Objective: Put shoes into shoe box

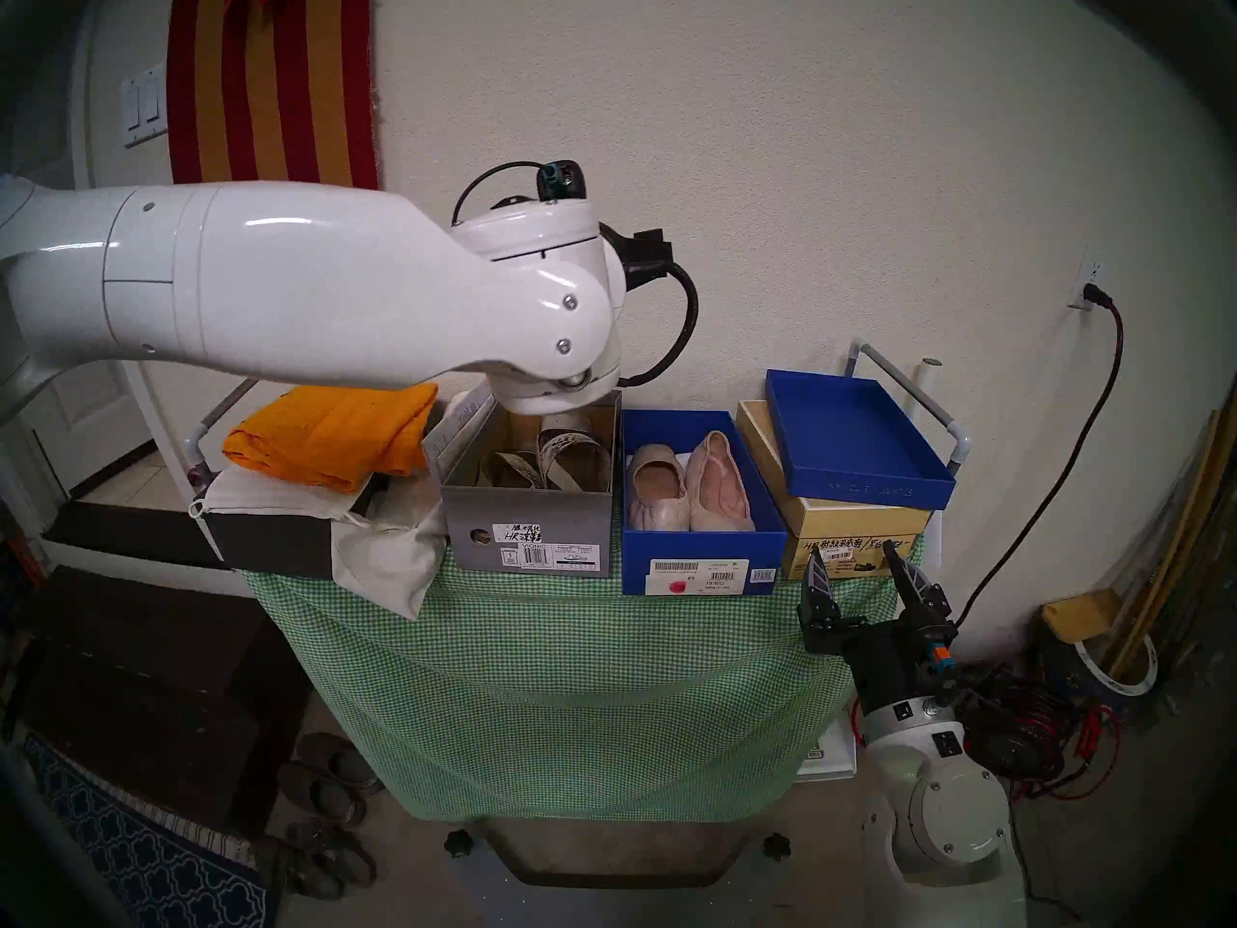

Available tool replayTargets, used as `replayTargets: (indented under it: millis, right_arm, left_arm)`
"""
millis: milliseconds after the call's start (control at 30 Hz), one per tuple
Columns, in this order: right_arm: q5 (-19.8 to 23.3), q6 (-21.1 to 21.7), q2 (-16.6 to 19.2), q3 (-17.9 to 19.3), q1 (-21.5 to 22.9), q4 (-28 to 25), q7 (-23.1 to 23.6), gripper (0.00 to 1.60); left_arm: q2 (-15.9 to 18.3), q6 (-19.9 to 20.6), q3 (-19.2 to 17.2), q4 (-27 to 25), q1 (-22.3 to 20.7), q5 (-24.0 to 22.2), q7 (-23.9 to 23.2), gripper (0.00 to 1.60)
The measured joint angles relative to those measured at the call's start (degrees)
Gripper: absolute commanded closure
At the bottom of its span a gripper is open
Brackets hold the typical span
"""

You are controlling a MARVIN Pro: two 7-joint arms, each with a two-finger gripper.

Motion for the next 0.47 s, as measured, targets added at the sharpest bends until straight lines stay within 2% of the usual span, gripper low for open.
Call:
replayTargets:
  millis: [233,467]
  right_arm:
    - [0.0,0.0,0.0,0.0,0.0,0.0,0.0,0.0]
    - [0.0,0.0,0.0,0.0,0.0,0.0,0.0,0.0]
  left_arm:
    - [3.18,-2.57,2.28,-1.94,-0.58,3.47,2.4,0.0]
    - [4.85,-3.59,3.16,-1.95,-0.75,4.39,2.59,0.0]
